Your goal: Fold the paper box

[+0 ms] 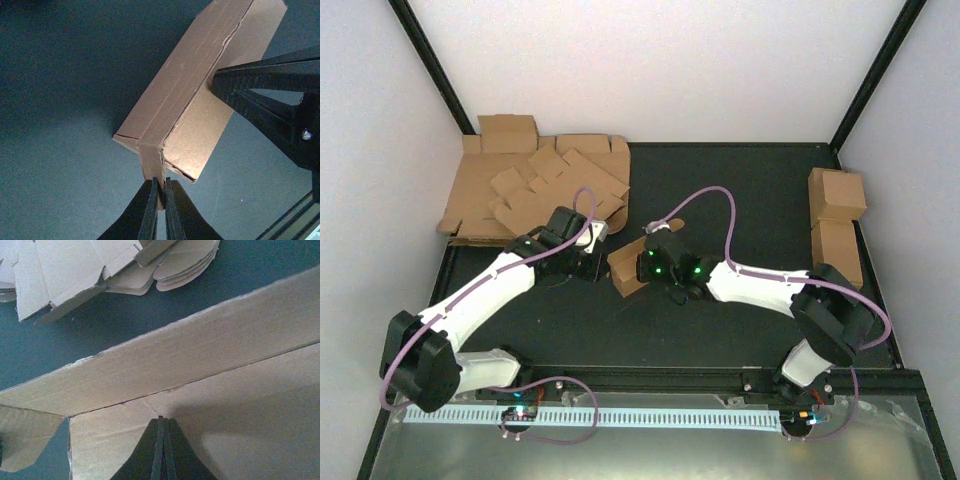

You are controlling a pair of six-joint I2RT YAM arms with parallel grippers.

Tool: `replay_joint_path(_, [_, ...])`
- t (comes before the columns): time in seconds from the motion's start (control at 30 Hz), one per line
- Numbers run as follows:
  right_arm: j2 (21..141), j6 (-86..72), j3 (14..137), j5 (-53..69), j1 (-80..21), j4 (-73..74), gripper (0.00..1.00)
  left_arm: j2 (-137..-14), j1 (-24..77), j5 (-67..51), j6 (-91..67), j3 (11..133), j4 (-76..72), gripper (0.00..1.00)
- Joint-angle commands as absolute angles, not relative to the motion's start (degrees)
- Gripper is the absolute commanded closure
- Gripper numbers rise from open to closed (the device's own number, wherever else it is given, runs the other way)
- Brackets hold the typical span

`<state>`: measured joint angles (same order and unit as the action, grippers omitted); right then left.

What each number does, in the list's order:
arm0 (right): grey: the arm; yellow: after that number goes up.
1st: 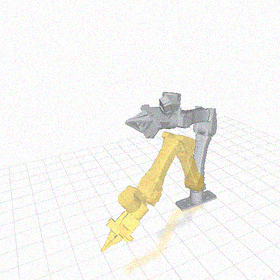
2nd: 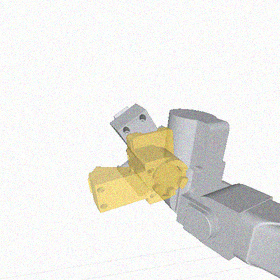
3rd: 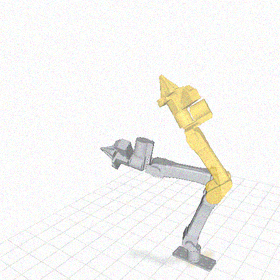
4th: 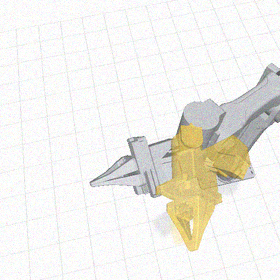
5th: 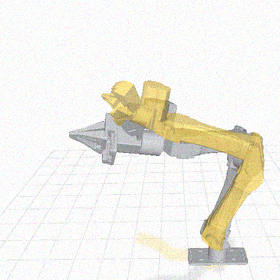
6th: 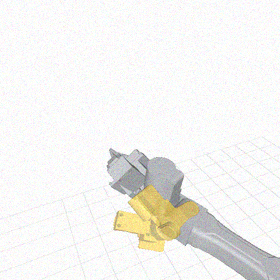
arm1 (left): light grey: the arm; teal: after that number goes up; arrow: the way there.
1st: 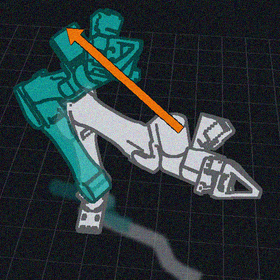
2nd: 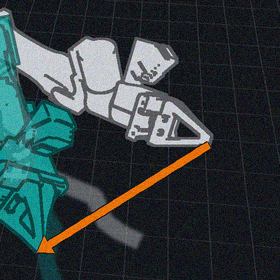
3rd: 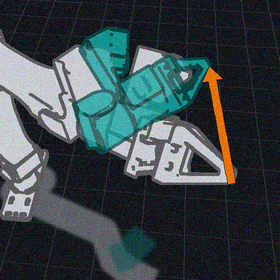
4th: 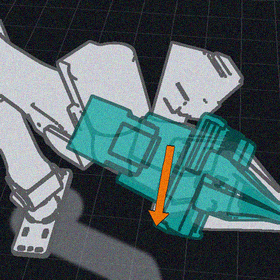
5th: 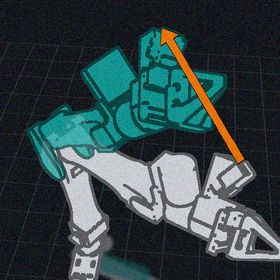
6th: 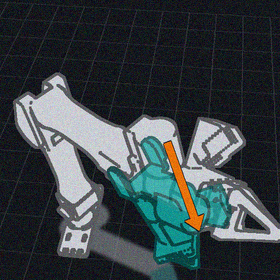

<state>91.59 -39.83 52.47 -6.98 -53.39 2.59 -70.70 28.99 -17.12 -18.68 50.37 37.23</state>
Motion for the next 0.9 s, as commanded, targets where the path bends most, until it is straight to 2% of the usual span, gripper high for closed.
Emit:
replay_joint_path(0.0, [92.3,-40.3,52.2,-7.5,-53.7,4.6,0.98,-68.6,29.3,-19.1,-19.6,51.2,36.0,0.93])
replay_joint_path(0.13, [92.1,-40.1,52.2,-7.4,-53.7,4.4,0.98,-69.0,29.3,-19.2,-19.6,51.0,36.0,0.90])
replay_joint_path(0.17, [91.7,-40.0,52.2,-7.5,-53.7,4.3,0.98,-69.1,29.3,-19.3,-19.6,50.9,36.0,0.86])
replay_joint_path(0.3, [87.7,-37.1,52.1,-7.8,-53.7,3.6,0.98,-68.3,29.3,-17.6,-19.9,50.2,36.3,0.54])
replay_joint_path(0.33, [86.5,-36.0,52.1,-7.8,-53.7,3.6,0.98,-67.8,29.3,-17.1,-19.9,50.1,36.3,0.50])
replay_joint_path(0.6, [79.1,-27.4,54.4,-9.2,-50.7,11.5,0.95,-66.9,29.3,-15.6,-20.4,49.9,35.6,0.39])
replay_joint_path(0.87, [73.4,-27.5,47.9,-3.1,-32.0,10.9,0.98,-65.5,29.3,-16.8,-21.9,47.1,31.4,0.37])
